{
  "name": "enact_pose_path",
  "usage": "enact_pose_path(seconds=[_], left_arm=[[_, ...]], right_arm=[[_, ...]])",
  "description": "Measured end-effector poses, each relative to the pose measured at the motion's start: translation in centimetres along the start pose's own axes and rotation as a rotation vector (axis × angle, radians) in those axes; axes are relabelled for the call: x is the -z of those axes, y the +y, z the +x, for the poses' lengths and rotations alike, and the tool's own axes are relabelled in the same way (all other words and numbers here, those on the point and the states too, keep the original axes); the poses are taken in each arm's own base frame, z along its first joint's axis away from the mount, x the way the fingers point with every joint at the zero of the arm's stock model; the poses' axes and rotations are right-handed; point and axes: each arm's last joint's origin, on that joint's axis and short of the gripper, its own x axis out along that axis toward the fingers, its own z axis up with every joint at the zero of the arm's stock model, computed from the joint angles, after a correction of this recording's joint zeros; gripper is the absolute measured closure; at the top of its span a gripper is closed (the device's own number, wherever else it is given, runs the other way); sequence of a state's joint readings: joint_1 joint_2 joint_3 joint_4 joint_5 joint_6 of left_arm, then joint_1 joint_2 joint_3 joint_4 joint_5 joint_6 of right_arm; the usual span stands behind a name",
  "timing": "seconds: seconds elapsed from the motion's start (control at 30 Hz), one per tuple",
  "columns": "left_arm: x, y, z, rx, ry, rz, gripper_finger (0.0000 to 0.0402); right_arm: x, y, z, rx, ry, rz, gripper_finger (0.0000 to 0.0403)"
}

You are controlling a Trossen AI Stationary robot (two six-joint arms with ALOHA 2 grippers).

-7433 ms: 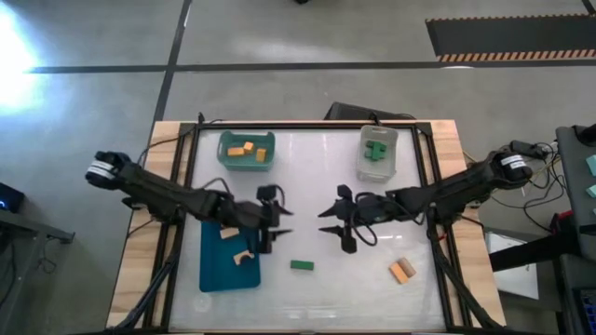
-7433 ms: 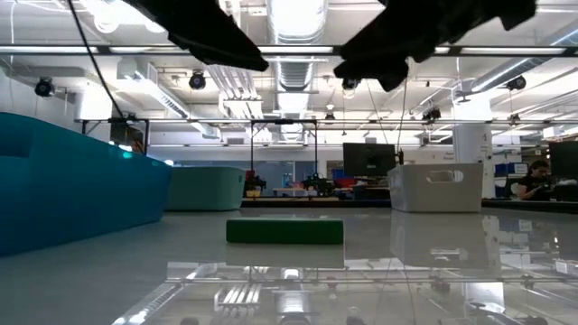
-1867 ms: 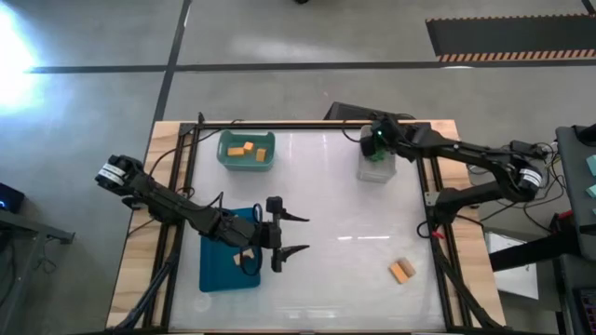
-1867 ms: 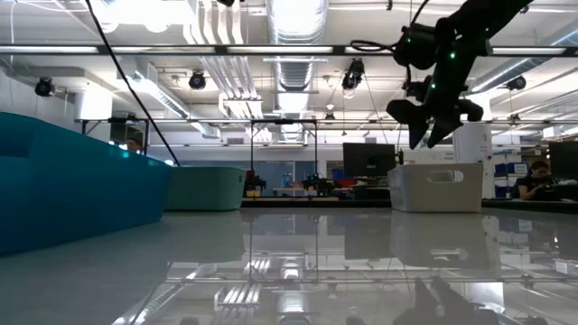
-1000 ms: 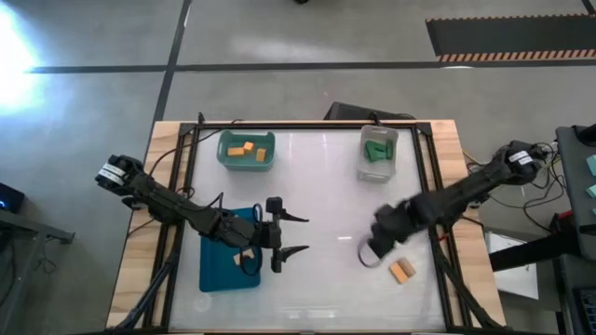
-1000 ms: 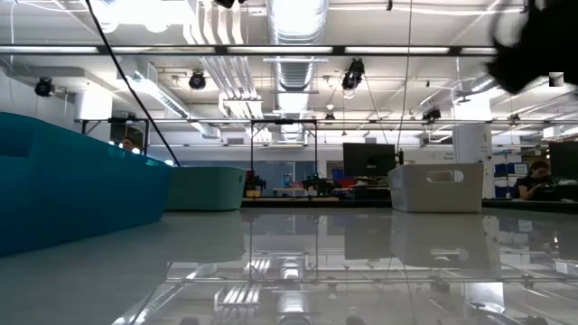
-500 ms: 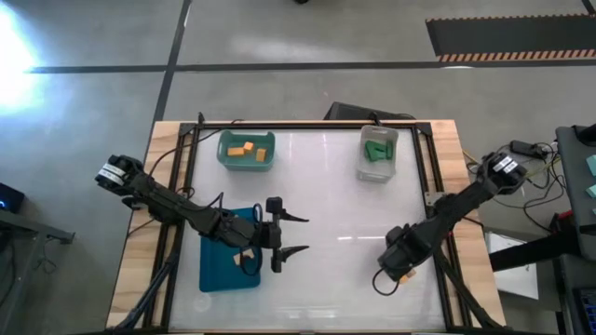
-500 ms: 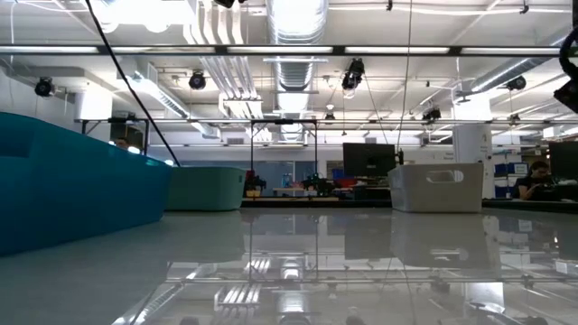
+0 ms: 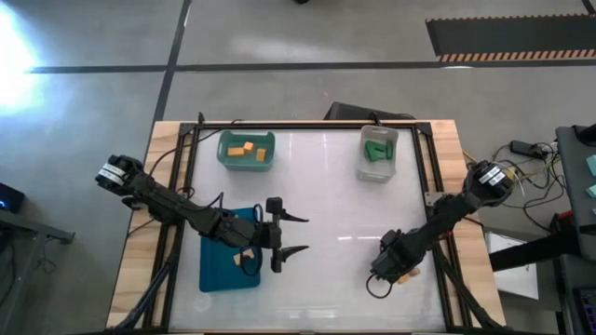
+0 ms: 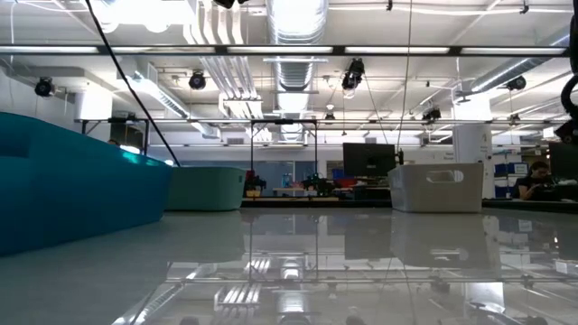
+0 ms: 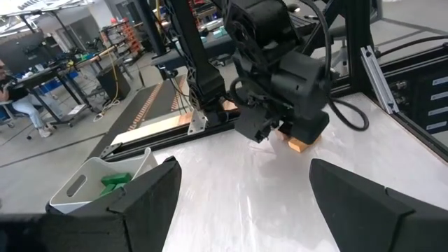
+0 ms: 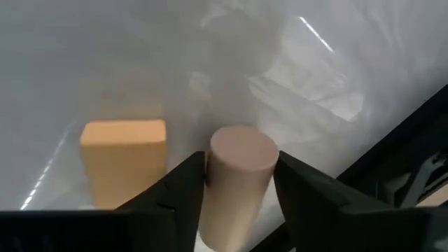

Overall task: Sort & place blocks by color
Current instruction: Put the light brown block into the blue bin

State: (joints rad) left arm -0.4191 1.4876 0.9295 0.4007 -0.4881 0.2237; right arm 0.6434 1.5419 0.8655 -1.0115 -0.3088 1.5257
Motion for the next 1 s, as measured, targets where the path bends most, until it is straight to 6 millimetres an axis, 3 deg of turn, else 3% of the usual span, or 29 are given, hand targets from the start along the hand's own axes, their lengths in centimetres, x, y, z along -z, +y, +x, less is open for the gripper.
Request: enact_pose_path(seconds=[0.2, 0.3, 0.43, 0.53, 0.63, 0.8, 1.0], left_arm=[[0.0, 0.0, 0.0, 0.000, 0.000, 0.000, 0.0104], [0.0, 0.0, 0.0, 0.000, 0.000, 0.000, 0.0104], [0.0, 0.0, 0.0, 0.001, 0.000, 0.000, 0.0104], [0.0, 0.0, 0.0, 0.001, 0.000, -0.006, 0.0104], [0.0, 0.0, 0.0, 0.001, -0.001, -0.009, 0.0104], [0.0, 0.0, 0.0, 0.001, -0.001, -0.050, 0.0104], [0.0, -0.1, 0.0, 0.026, -0.005, -0.116, 0.0104]], right_arm=[[-0.3, 0.4, 0.8, 0.043, 0.005, 0.008, 0.0282], [-0.3, 0.3, 0.7, 0.042, -0.009, 0.006, 0.0283], [-0.5, -0.4, -0.1, 0.046, -0.099, 0.016, 0.0283], [-0.5, -1.0, -1.8, 0.042, -0.232, 0.031, 0.0283], [-0.7, -1.0, -4.0, -0.059, -0.432, -0.011, 0.0283], [-1.0, 0.0, -7.9, -0.294, -0.955, -0.189, 0.0283], [-1.1, 1.9, -10.0, -0.427, -1.411, -0.431, 0.0283]])
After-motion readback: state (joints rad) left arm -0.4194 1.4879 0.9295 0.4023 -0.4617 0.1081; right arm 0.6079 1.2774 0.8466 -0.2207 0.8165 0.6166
